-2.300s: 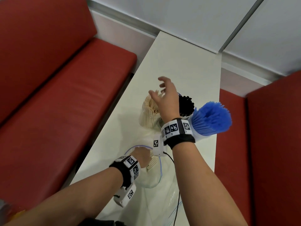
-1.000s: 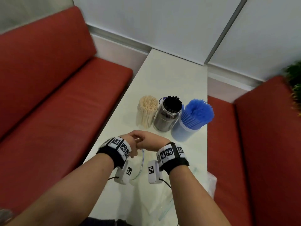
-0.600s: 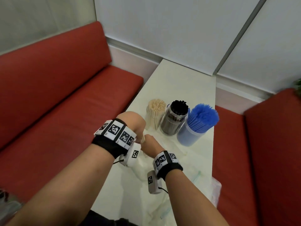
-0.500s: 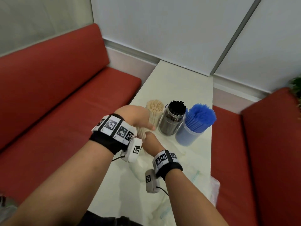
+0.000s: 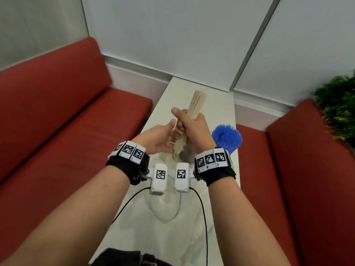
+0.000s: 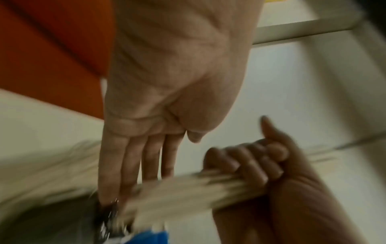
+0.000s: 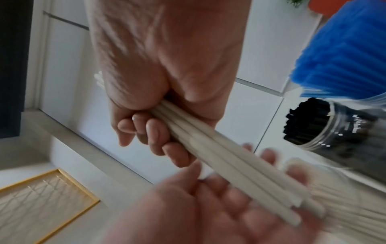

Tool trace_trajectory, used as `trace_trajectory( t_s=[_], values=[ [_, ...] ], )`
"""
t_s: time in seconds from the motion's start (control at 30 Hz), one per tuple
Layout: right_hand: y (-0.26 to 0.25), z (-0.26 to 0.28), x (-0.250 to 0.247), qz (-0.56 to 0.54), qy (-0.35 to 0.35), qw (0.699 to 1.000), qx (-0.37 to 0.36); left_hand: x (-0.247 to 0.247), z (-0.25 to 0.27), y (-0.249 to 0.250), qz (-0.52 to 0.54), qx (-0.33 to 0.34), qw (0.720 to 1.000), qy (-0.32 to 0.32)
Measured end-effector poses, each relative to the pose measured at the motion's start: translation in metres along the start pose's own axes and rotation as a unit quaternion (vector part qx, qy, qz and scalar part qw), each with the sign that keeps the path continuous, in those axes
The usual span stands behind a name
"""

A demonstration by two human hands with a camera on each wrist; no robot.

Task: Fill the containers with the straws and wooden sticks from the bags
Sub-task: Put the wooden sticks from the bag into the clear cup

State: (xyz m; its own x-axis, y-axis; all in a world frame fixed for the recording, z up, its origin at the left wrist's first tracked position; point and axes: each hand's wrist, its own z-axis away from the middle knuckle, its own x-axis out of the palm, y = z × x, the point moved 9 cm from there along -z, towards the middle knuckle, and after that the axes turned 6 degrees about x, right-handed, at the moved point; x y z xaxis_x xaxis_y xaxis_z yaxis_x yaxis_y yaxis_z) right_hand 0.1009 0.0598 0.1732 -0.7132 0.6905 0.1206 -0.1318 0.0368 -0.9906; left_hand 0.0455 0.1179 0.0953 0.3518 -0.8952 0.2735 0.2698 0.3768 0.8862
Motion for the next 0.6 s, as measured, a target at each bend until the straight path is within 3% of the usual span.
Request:
trace_trajectory(
  t_s=[0.03,0.1,0.17,0.37,0.53,0.6],
  values=[
    [-0.004,-0.001,0.001,-0.009,0.001,1.000,-0.005,0.013,-0.001,-0.015,0.068,-0.031,0.995,-0.060],
    [-0.005,-0.002,0.003,-0.025,0.010,1.000,-0.003,0.024,-0.003,-0.029,0.189,-0.058,0.975,-0.098],
    [-0.001,-0.002,0.002,-0.017,0.022,1.000,0.002,0.022,-0.011,-0.037,0.235,-0.074,0.966,-0.076],
    [-0.004,-0.013,-0.001,-0.009,0.023,1.000,-0.015,-0.001,-0.033,-0.041,0.210,-0.067,0.975,0.000],
    [0.026,-0.023,-0.002,0.002,0.034,0.999,0.027,0.004,-0.040,-0.052,0.319,-0.083,0.944,-0.021],
    [0.035,-0.028,-0.007,0.062,0.019,0.997,0.033,-0.006,-0.044,-0.061,0.317,-0.086,0.945,0.008]
  ],
)
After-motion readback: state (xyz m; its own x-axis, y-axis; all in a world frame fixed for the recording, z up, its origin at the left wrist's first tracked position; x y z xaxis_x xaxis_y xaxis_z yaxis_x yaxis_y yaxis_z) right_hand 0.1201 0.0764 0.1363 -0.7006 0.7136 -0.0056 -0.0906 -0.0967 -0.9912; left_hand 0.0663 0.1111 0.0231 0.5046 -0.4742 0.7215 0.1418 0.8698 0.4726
